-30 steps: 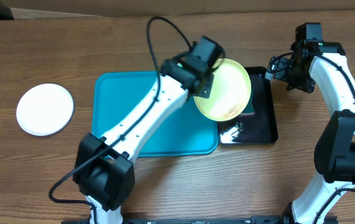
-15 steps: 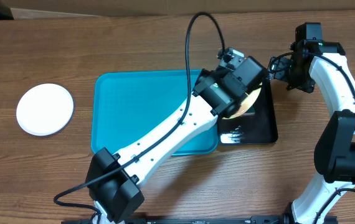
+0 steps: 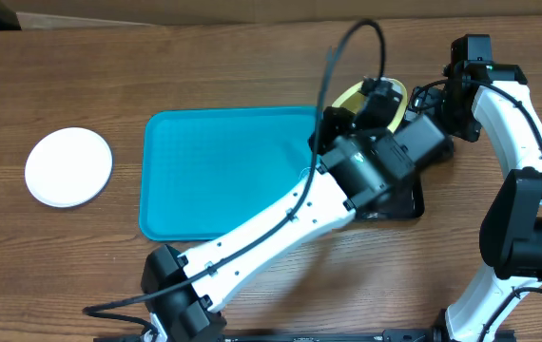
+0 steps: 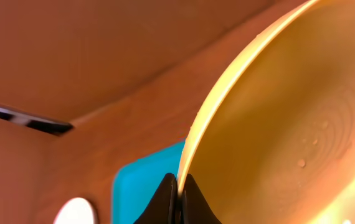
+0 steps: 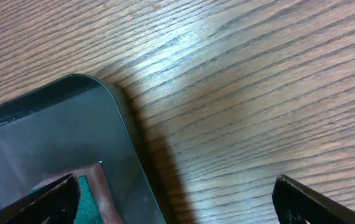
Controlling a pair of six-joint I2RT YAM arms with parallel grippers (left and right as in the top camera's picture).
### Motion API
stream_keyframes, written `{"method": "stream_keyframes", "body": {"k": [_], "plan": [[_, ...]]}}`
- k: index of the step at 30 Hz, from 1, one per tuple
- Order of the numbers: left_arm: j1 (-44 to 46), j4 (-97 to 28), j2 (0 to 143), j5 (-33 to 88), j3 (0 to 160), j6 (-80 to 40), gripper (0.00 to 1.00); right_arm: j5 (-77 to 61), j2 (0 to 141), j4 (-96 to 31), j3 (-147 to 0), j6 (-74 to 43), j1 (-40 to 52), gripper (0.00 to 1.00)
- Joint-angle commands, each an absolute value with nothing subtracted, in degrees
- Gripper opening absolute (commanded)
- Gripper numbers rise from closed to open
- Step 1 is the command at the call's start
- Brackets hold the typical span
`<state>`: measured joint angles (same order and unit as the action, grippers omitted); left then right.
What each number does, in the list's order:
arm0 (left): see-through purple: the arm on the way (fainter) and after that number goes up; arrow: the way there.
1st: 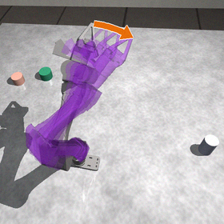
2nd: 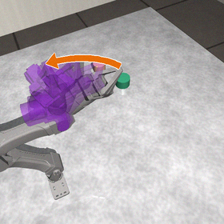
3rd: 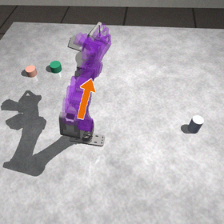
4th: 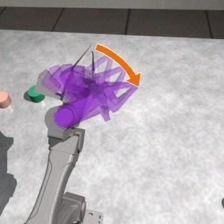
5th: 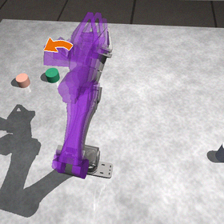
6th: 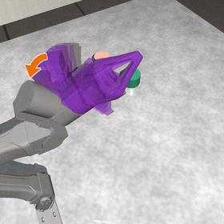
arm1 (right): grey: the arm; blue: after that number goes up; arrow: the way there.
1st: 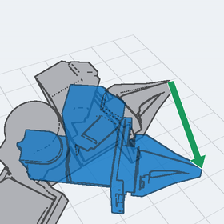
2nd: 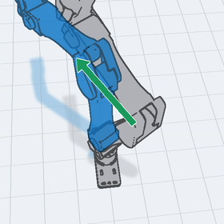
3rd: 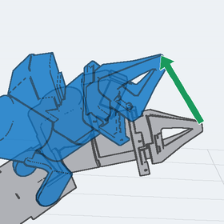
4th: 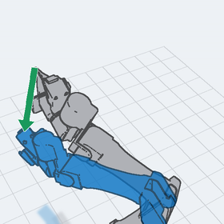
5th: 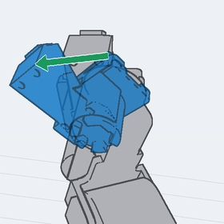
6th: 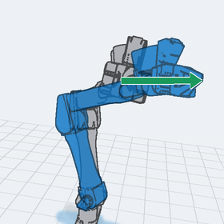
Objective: Clean dirty plates on tray and stack at the side
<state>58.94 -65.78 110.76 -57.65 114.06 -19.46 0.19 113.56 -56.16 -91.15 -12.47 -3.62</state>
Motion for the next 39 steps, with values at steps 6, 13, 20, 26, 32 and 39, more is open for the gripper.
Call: {"method": "stream_keyframes", "body": {"k": [6,13,20,26,32,39], "plan": [[63.5,-65.8,109.7,-75.6,115.7,-19.2,0.04,-0.1,113.2,-55.8,-91.9,-13.1,-3.8,1.0],[64.2,-65.8,109.7,-76.7,115.7,-19.3,0.04,-0.1,113.2,-55.8,-91.9,-13.1,-3.8,1.0],[64.1,-65.8,109.7,-76.7,115.7,-19.3,0.04,-0.1,113.2,-55.8,-91.9,-13.1,-3.8,1.0],[64.1,-65.8,109.7,-76.4,115.7,-19.3,0.04,-0.1,113.2,-55.8,-91.9,-13.1,-3.8,1.0],[64.1,-65.8,109.7,-76.2,115.7,-19.7,0.04,-0.1,113.2,-55.8,-91.9,-13.1,-3.8,1.0],[63.5,-65.8,109.7,-69.4,115.7,-20.4,0.04,-0.1,113.2,-55.8,-91.9,-13.1,-3.8,1.0]]}}
